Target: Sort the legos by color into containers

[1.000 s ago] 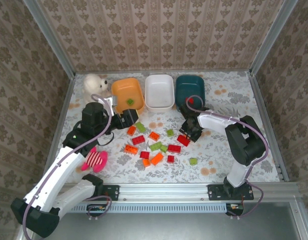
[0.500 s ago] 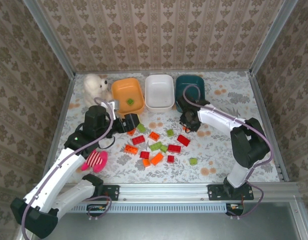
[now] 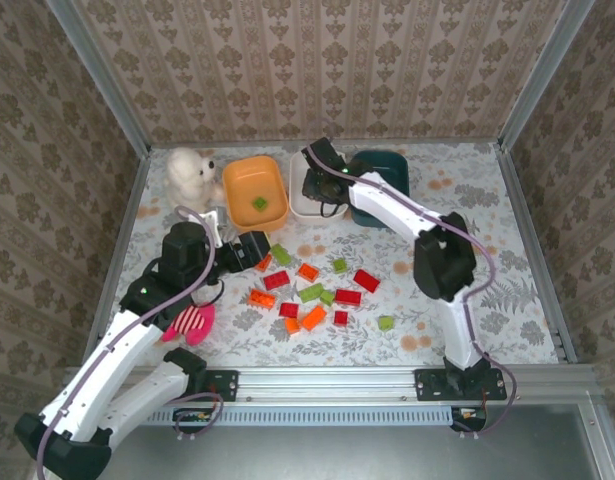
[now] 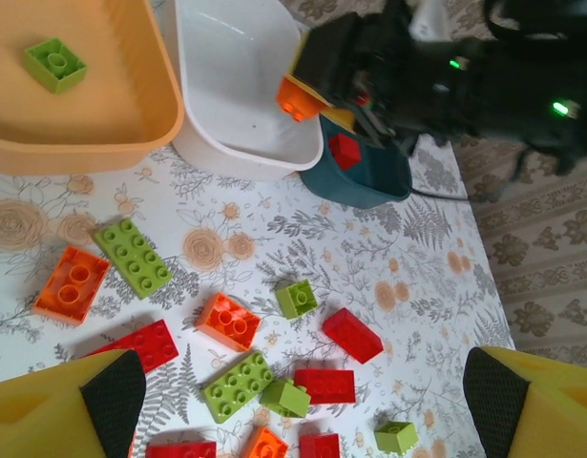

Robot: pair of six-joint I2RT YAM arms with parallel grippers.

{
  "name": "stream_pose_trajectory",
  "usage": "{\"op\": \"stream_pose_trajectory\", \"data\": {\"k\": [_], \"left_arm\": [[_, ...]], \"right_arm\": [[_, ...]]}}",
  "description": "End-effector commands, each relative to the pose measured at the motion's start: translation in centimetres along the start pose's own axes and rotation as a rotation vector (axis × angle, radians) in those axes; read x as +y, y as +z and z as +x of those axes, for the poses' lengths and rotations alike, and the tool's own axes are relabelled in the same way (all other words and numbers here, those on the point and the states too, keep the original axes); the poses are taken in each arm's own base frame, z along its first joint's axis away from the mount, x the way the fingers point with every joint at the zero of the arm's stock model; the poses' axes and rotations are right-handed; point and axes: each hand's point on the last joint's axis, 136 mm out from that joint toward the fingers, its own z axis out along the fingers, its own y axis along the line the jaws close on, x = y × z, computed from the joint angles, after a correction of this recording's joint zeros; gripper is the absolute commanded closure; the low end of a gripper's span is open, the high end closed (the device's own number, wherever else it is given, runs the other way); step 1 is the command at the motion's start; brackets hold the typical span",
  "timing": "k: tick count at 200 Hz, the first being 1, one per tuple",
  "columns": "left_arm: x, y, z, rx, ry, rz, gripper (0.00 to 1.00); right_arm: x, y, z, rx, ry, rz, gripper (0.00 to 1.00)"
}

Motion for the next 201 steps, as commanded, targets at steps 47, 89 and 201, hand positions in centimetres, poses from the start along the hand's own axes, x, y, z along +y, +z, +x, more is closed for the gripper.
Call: {"op": "stream_pose_trajectory", "data": {"k": [47,89,201], "left_arm": [[-0.2,-2.8,-0.2,-0.031,-0.006,-0.022,0.1],[0.4,-3.7,0.6,-0.041,-0.02,-0.018,0.1],[1.9,-4.1,1.6,-0.014,-0.044,-0.083,0.12]], "right_arm": [[-2.3,8.3,-0.4,0.054,0.076,0.098,0.66],[-3.4,10.8,1.2,0.093,0.118,0.123,0.61],[2.9,-2.2,-8.9,-0.161,0.062,-0.08,0.35]]}}
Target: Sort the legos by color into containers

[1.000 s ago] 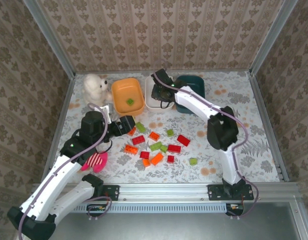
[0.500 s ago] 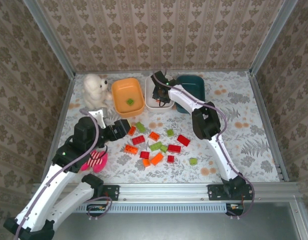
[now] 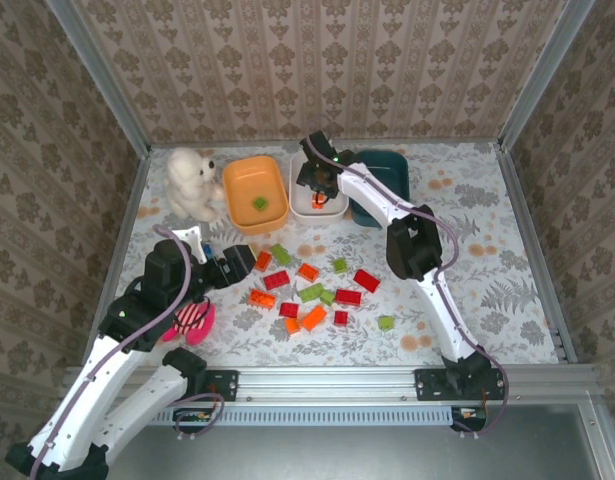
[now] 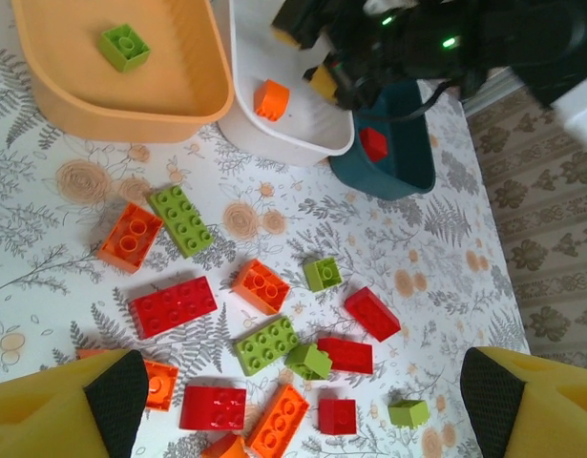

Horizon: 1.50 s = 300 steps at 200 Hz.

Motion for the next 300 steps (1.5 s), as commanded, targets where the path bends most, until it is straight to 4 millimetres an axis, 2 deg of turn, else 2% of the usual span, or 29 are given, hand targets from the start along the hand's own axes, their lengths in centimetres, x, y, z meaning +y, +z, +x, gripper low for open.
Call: {"op": "stream_pose_trajectory", "data": {"k": [1,30,45,50,66,82,106,110,114,123,145,165,183,215,256,300], "left_arm": [[0.4,-0.2,0.2,0.002,-0.009,-0.02,0.12],[0.7,-0.6,-0.1,-0.006,-0.018,-0.049,0.12],[2.1,-0.5,0.5,0.018,-0.068,-0.121,0.13],[2.7,-0.4,0.9,0.031,-0.091,-0.153,0.14],[4.6,0.3,2.5,0.095,-0.162,-0.246,0.17],[6.0,1.5,4.1,0.164,-0.243,-0.323,0.23],[7.8,2.8,6.2,0.242,-0.357,-0.44,0.24],[8.0,3.0,6.3,0.247,-0.372,-0.458,0.25],[8.2,3.2,6.6,0.251,-0.39,-0.477,0.25],[8.8,3.5,6.9,0.248,-0.434,-0.519,0.25],[9.9,4.5,8.0,0.224,-0.59,-0.61,0.26],[10.6,5.6,9.6,0.222,-0.732,-0.688,0.26],[11.0,7.0,10.4,0.211,-0.801,-0.737,0.27],[11.2,10.0,11.0,0.214,-0.876,-0.761,0.27],[12.1,11.2,11.6,0.214,-0.893,-0.838,0.23],[13.3,12.4,12.2,0.187,-0.916,-0.864,0.36]], "right_arm": [[4.0,-9.2,-5.6,-0.166,-0.034,-0.134,0.35],[3.8,-14.9,-7.1,-0.235,-0.063,-0.148,0.38],[4.4,-18.5,-6.5,-0.284,-0.105,-0.224,0.38],[5.0,-20.3,-6.6,-0.322,-0.12,-0.277,0.38],[5.2,-24.0,-3.9,-0.353,-0.205,-0.379,0.39],[4.2,-25.7,0.2,-0.303,-0.283,-0.422,0.38],[1.5,-26.7,7.1,-0.199,-0.346,-0.506,0.37],[1.0,-26.3,8.4,-0.178,-0.354,-0.508,0.36],[0.5,-27.3,9.0,-0.183,-0.356,-0.53,0.36],[-0.6,-27.5,11.1,-0.153,-0.372,-0.54,0.35],[-2.5,-28.0,15.2,-0.067,-0.422,-0.552,0.35],[-3.6,-28.2,17.4,-0.015,-0.438,-0.581,0.34],[-4.2,-28.6,18.4,0.0,-0.454,-0.599,0.33],[-5.1,-29.3,18.4,-0.007,-0.458,-0.592,0.33],[-5.6,-29.6,18.5,-0.008,-0.458,-0.584,0.33],[-5.5,-29.9,18.5,-0.007,-0.466,-0.587,0.33]]}}
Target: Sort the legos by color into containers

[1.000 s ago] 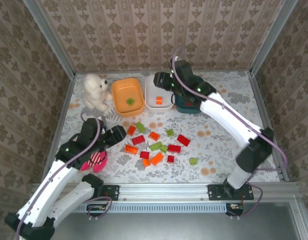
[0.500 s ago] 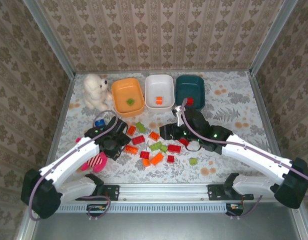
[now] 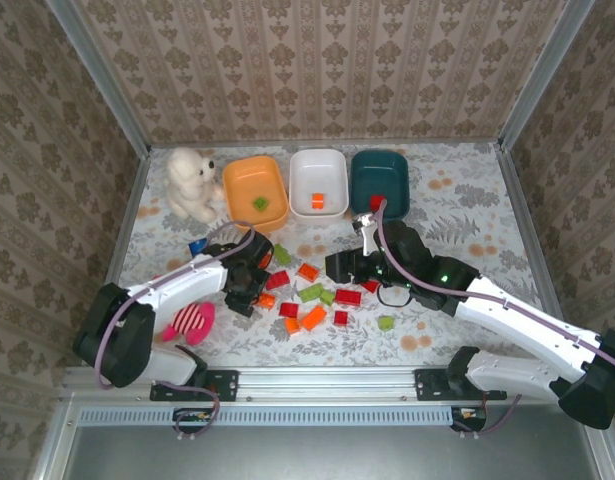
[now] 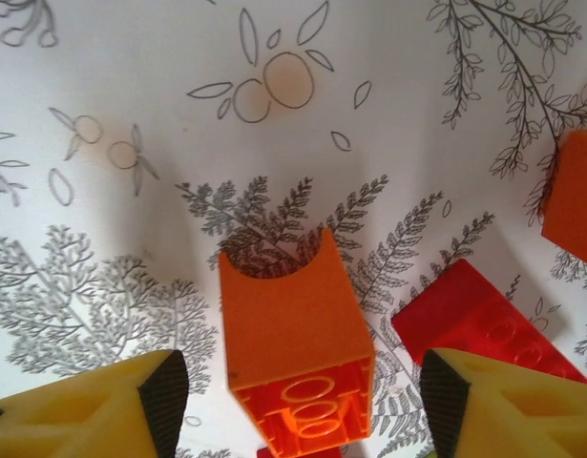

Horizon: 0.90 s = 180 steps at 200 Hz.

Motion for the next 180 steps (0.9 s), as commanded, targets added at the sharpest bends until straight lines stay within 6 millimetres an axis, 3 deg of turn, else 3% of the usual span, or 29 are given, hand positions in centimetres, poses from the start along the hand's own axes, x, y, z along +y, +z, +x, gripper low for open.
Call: {"op": "stream_pose_trajectory", "data": {"k": [1,29,50,83,108,132,154,180], "left_arm": [[-0.6,0.5,-0.3,-0.025,-0.044,0.009,0.37],[-0.3,1.0,-0.3,-0.034,-0.03,-0.022,0.49],[0.1,0.7,-0.6,-0.05,-0.032,-0.027,0.67],[-0.1,-1.8,-1.5,-0.107,0.011,-0.009,0.7],[-4.9,-6.8,-2.3,-0.19,0.226,0.111,0.73],[-12.7,-10.5,-0.8,-0.197,0.562,0.237,0.74],[-19.5,-11.7,1.5,-0.197,0.871,0.31,0.74],[-25.3,-10.7,2.8,-0.225,1.124,0.325,0.75]], "right_arm": [[0.3,-0.5,0.5,0.02,-0.023,-0.014,0.33],[0.3,-0.3,0.5,0.025,-0.02,-0.011,0.33],[0.2,-0.3,0.4,0.025,-0.016,-0.005,0.33],[0.1,-0.6,-0.2,0.01,-0.012,0.01,0.33],[-0.8,-1.9,-1.6,-0.039,-0.005,0.072,0.34],[-2.8,-3.4,-3.2,-0.107,0.045,0.142,0.34],[-4.5,-4.0,-4.3,-0.143,0.101,0.181,0.34],[-6.2,-4.5,-5.2,-0.165,0.156,0.211,0.34]]}}
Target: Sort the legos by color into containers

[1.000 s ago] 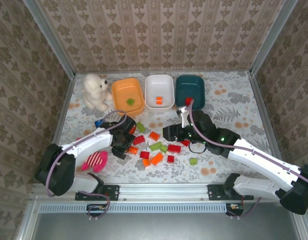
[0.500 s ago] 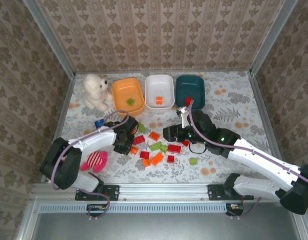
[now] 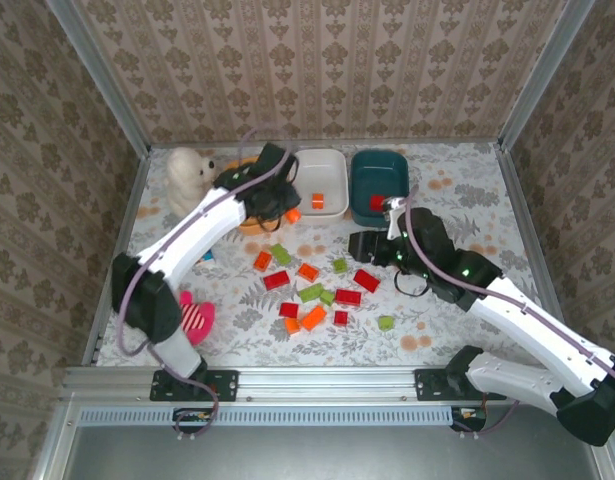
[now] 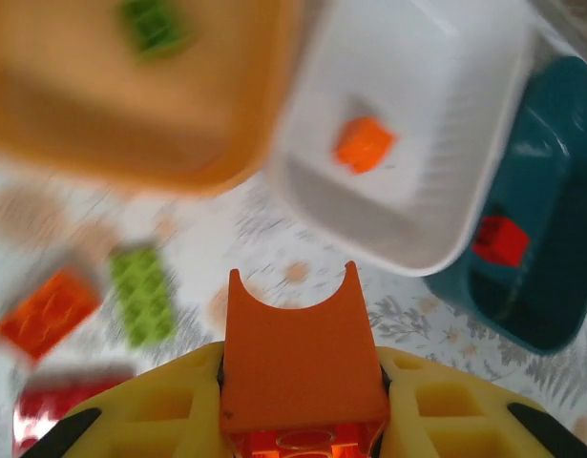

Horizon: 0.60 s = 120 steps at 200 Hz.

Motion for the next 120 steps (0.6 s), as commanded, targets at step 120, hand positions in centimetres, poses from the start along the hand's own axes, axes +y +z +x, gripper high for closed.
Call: {"op": "stream_pose_trajectory", "data": {"k": [120], "left_arm": [[-1.7,15.5,-3.2,0.052,0.583,-0.186,0.76]], "right_arm": [[-1.1,-1.1,-1.5,0.002,0.146,-0.003,0.34]]}}
